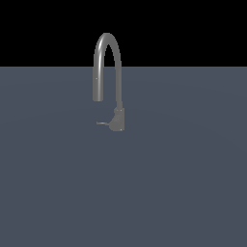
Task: Turn on the faucet by rotating a designated handle.
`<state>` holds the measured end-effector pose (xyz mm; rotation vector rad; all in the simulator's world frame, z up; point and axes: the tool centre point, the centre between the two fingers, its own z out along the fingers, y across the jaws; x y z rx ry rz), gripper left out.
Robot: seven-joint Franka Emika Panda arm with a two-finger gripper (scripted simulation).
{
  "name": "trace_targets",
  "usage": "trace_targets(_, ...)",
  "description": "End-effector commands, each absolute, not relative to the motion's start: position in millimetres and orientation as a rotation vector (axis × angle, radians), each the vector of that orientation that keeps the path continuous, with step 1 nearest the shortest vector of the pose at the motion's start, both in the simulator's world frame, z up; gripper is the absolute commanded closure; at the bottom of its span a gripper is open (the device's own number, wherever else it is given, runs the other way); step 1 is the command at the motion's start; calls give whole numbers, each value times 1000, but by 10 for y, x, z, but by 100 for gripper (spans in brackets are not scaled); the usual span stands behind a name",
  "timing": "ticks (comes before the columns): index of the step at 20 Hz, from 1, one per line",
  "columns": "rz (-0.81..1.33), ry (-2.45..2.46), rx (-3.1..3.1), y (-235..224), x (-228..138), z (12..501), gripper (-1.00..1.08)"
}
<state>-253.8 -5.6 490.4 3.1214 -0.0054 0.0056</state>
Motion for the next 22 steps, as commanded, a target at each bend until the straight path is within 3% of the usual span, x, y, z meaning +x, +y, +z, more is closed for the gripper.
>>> trace_targets(1, 6, -5, 3121, -56, -2538, 4904, 108)
trace_targets(10, -7, 114, 3044, 14, -2379, 4824, 108)
trace_targets(22, -48, 534, 2700, 339, -1813, 4433, 108)
